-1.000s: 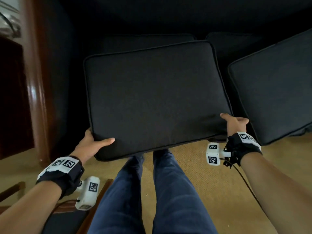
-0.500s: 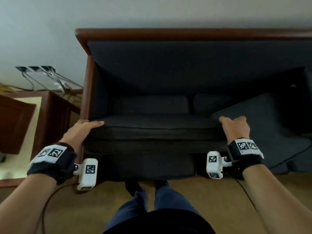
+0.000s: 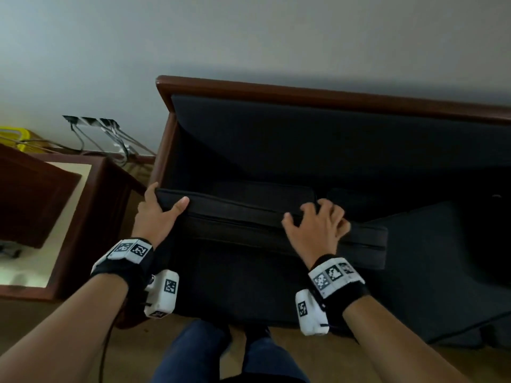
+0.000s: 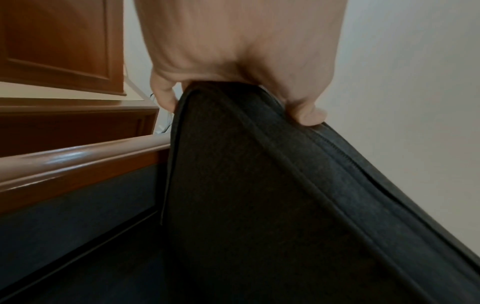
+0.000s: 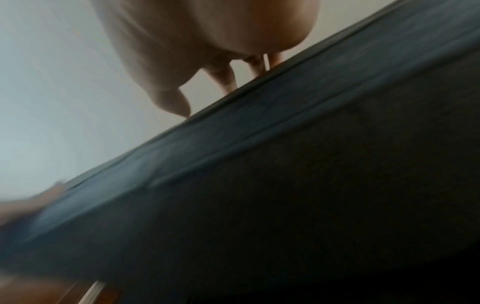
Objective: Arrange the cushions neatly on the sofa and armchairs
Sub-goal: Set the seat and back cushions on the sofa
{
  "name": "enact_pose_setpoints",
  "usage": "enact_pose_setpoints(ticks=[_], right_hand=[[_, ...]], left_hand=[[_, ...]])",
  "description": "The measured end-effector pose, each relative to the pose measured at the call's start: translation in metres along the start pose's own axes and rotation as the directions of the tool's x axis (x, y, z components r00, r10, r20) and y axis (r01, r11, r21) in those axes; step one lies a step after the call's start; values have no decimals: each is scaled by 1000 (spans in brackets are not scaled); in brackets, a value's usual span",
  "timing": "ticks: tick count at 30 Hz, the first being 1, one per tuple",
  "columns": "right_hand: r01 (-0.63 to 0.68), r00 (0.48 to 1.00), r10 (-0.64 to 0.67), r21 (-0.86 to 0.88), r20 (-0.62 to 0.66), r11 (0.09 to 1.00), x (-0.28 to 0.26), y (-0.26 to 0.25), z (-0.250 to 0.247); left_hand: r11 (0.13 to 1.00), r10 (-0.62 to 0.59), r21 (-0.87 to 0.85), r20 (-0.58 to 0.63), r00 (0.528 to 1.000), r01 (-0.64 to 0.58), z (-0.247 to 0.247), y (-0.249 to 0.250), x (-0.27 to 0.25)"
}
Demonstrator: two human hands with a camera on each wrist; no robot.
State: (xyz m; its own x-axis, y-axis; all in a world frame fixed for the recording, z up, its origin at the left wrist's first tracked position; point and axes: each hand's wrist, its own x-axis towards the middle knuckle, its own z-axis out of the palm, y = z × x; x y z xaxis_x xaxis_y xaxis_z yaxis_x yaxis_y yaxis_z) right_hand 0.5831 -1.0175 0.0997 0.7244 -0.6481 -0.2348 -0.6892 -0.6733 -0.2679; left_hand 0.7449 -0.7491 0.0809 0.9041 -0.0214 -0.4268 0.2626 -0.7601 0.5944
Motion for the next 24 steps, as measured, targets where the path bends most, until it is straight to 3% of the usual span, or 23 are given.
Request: enact_pose_setpoints(ticks=[3, 7, 12, 18, 21, 24], right_hand=[[340, 935, -337, -12, 109, 940, -20, -49, 27], [530, 841, -496, -148, 216, 835, -26, -96, 49], [505, 863, -451, -337, 230, 794, -22, -125, 63], [467, 883, -426, -277, 197, 840, -4, -127, 55], [462, 884, -420, -237, 206, 855, -1, -122, 46], [456, 888, -434, -169, 151, 874, -1, -108, 29]], left_hand=[[1000, 0, 23, -8, 1000, 0, -1, -4, 0], [999, -7, 40, 16, 1000, 6, -6, -12, 5], [999, -28, 46, 51, 998, 26, -9, -11, 13], [997, 62, -56, 145, 987, -54, -18, -15, 9], [978, 174, -165, 309, 935, -127, -35, -34, 9], [963, 269, -122, 464, 844, -239, -53, -42, 16]])
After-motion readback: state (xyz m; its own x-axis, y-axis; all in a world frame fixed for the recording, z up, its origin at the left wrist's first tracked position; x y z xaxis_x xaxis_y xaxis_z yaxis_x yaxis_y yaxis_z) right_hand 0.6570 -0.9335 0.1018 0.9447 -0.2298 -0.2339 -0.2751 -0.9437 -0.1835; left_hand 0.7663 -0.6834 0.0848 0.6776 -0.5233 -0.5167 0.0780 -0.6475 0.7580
